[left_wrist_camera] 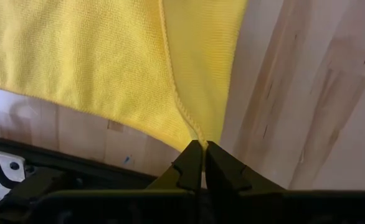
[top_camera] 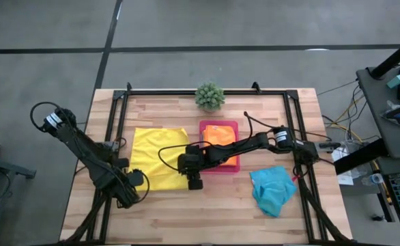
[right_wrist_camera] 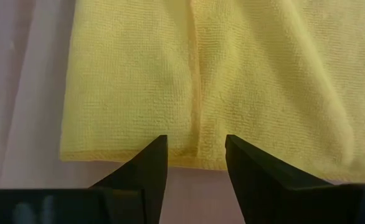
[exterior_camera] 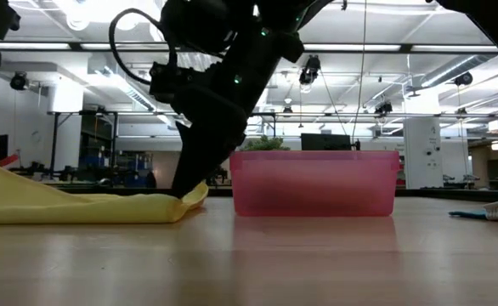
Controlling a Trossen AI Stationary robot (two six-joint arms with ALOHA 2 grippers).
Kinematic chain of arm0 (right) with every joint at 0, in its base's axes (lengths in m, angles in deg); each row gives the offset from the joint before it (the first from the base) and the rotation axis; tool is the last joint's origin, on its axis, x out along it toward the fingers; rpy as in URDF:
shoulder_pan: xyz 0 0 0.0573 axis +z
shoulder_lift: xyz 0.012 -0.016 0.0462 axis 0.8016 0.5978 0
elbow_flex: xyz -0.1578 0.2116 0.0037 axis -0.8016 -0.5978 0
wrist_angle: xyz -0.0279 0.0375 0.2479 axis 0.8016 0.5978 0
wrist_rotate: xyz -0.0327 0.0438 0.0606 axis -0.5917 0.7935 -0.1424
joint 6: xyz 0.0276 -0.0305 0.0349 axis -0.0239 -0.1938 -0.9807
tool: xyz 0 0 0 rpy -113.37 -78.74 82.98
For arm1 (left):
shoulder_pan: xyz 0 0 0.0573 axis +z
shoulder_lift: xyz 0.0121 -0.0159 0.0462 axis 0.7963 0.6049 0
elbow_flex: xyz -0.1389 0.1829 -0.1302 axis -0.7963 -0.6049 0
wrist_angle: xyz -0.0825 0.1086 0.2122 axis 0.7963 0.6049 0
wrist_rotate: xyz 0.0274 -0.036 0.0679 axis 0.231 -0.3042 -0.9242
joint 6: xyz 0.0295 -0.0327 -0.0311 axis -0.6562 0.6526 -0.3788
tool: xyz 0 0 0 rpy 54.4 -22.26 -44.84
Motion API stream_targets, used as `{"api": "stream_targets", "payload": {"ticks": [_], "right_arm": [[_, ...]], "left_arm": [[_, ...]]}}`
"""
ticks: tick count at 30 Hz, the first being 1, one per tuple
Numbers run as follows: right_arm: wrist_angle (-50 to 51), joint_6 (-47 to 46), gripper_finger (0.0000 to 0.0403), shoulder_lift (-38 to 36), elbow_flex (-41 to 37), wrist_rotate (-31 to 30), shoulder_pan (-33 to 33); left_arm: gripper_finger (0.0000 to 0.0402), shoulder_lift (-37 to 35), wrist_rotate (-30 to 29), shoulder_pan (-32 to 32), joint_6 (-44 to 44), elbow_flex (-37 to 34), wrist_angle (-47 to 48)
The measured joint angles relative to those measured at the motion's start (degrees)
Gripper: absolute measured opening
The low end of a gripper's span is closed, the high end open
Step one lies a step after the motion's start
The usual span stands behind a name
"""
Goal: Fold microfiber towels
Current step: Fold the yellow towel
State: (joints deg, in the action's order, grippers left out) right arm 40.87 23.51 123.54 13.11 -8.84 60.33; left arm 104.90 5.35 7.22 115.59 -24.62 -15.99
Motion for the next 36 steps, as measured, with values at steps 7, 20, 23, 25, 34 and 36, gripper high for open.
{"api": "stream_targets", "payload": {"ticks": [7, 20, 23, 25, 34, 36], "right_arm": [[-1.7, 0.0, 0.0151, 0.0, -0.7, 2.0, -0.2], [-4.0, -1.8, 0.0132, 0.0, -2.6, 2.4, -0.4], [-5.5, -2.3, 0.0130, 0.0, -3.5, 2.5, -0.5], [-6.3, -2.2, 0.0130, 0.0, -4.0, 2.4, -0.5], [-5.9, -1.8, 0.0121, 0.0, -4.0, 3.0, -0.5], [-5.9, -1.7, 0.0103, 0.0, -4.0, 3.0, -0.5]], "left_arm": [[0.0000, 0.0, -0.2, 0.0, 0.0, 0.0, -0.1], [0.0000, 0.1, -1.4, 0.1, 0.1, 0.0, -1.4], [0.0000, 0.2, -1.4, 0.1, 0.1, 0.0, -1.4], [0.0000, 0.2, -1.4, 0.1, 0.1, 0.0, -1.3], [0.0000, 0.2, -1.4, 0.1, 0.1, 0.0, -1.3], [0.0000, 0.2, -1.4, 0.1, 0.1, 0.0, -1.3]]}}
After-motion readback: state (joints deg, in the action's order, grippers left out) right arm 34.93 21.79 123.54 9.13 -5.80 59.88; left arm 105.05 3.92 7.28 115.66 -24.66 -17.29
